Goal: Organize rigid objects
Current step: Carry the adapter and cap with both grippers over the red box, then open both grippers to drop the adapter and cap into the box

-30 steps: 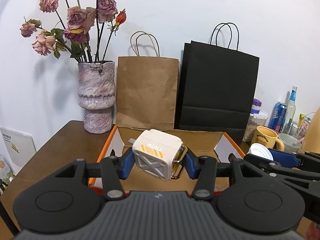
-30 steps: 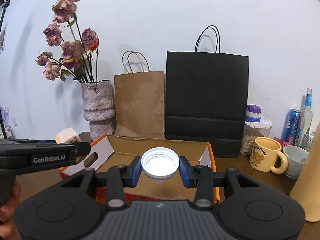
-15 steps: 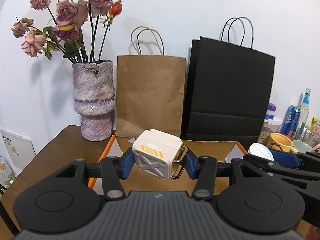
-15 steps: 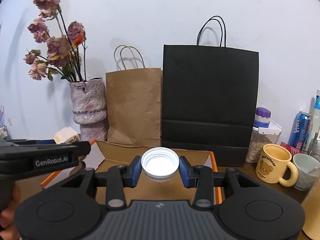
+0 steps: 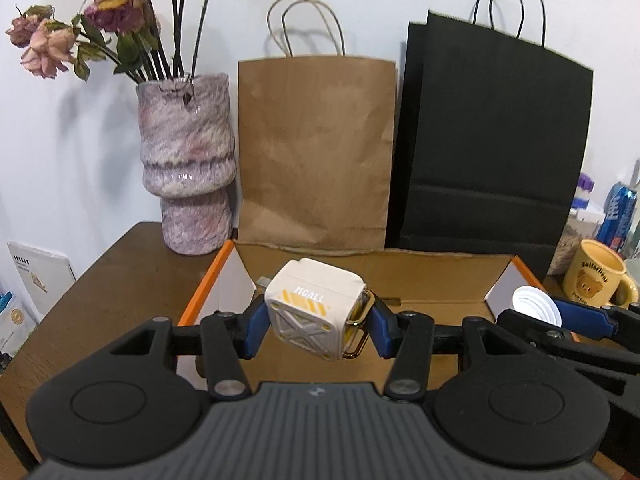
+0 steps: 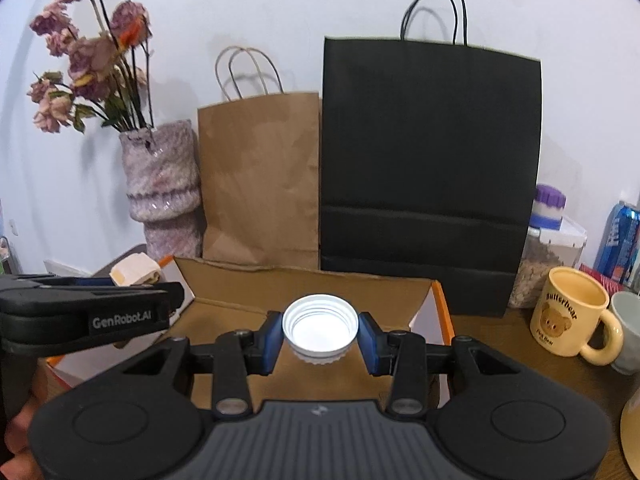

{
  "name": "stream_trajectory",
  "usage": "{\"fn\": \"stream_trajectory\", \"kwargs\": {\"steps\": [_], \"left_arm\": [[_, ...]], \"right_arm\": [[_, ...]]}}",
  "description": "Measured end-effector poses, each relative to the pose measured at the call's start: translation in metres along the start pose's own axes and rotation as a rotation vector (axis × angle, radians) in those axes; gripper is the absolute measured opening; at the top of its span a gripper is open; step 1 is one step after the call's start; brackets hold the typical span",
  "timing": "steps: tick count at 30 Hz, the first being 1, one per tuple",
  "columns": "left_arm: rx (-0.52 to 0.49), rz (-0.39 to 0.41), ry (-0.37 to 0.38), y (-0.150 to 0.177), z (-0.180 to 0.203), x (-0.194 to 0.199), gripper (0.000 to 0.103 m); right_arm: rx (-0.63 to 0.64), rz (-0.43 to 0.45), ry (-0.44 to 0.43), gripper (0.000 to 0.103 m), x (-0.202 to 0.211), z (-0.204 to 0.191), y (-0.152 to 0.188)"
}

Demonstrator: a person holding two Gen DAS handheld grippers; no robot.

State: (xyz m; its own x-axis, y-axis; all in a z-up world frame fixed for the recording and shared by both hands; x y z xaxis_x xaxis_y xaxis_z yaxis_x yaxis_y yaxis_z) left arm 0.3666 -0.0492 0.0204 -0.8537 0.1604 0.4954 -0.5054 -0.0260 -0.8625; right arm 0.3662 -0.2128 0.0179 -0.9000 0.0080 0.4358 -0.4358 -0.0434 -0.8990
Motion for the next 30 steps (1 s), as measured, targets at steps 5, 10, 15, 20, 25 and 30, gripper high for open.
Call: {"fn": "stream_trajectory", "kwargs": {"steps": [5,10,15,20,25,30], "left_arm": [[0.004,-0.031,-0.010,0.0027,-0.0028,-0.0090,0.052],[-0.001,-0.050,-0.016,0.0035,-0.0029,-0.0114,0.066],[-0.009,-0.008,-0.035,0.0009,-0.0026,-0.0043,0.103],[-0.003,-0.026,-0.056,-0.0001,-0.0049,-0.0077,0.103],[-0.009,-0.026,-0.058,0.0003,-0.0041,-0.0069,0.103],[-0.008,-0.022,-0.057,0.0001,-0.0039,-0.0055,0.103]], "right_arm": [[0.005,-0.017,-0.002,0.039,-0.0066,-0.0004,0.0047],[0.019,-0.035,0.003,0.043,-0.0096,-0.0010,0.0057],[0.009,-0.021,0.032,0.094,-0.0070,0.0035,0.0046],[0.001,-0.023,0.061,0.103,-0.0065,0.0081,0.0042],[0.007,-0.026,0.060,0.103,-0.0058,0.0075,0.0041],[0.015,-0.028,0.060,0.103,-0.0049,0.0057,0.0040]]}}
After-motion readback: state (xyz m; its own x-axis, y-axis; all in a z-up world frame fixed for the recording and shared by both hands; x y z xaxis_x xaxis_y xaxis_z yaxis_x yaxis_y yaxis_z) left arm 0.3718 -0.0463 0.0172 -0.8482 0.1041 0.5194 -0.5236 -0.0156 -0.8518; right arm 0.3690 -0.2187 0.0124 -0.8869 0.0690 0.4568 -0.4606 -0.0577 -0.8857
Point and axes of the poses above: each gripper's, at about its wrist camera, not at the fingertips, and x roughly against the way its jaws point, z to its right, y to its underside, the point moved 1 cm from there along -x, roughly the way its jaws point, and after that the axes turned 9 degrees about y, right-handed, at the moved point
